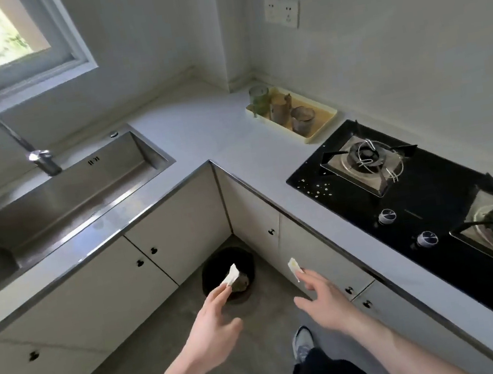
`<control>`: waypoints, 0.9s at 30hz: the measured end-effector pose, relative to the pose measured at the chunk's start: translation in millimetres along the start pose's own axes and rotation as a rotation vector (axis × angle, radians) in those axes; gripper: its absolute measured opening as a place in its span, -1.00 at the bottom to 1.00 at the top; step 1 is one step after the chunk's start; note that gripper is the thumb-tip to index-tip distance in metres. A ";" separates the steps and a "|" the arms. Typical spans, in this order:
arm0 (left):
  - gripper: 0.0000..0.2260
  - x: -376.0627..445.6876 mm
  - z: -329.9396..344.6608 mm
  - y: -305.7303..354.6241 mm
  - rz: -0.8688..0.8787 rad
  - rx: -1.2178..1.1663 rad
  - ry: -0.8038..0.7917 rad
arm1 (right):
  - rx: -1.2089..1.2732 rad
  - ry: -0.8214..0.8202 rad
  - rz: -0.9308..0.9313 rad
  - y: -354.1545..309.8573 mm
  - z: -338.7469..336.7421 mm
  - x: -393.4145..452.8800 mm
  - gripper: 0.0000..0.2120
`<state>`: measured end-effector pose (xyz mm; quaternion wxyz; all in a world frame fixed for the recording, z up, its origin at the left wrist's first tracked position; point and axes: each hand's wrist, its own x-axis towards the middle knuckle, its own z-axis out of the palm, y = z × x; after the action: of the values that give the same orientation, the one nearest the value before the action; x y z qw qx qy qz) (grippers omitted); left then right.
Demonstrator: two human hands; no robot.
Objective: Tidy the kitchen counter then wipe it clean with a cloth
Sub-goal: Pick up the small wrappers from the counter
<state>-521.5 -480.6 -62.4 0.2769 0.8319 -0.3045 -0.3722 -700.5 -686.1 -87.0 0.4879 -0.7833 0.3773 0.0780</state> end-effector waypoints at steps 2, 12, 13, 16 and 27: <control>-0.27 1.0 -12.2 -13.6 -0.024 -0.028 0.025 | -0.026 -0.046 -0.012 -16.1 6.9 19.6 -0.37; -0.38 46.9 -65.2 -43.9 -0.179 -0.094 0.140 | -0.216 -0.258 -0.066 -75.8 43.8 160.0 -0.31; -0.38 56.9 -71.8 -44.6 -0.194 -0.097 0.141 | -0.228 -0.281 -0.057 -80.3 47.5 177.3 -0.31; -0.37 85.8 -88.7 -42.6 -0.241 -0.108 0.142 | -0.246 -0.337 -0.020 -92.3 54.5 220.0 -0.32; -0.35 154.5 -111.5 -29.1 -0.331 -0.187 0.169 | -0.365 -0.467 -0.019 -114.7 48.3 317.8 -0.41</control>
<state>-341.8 -545.4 -88.5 0.3125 0.8695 -0.1033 -0.3683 -388.7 -782.6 -186.6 0.4133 -0.8225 0.2272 0.3179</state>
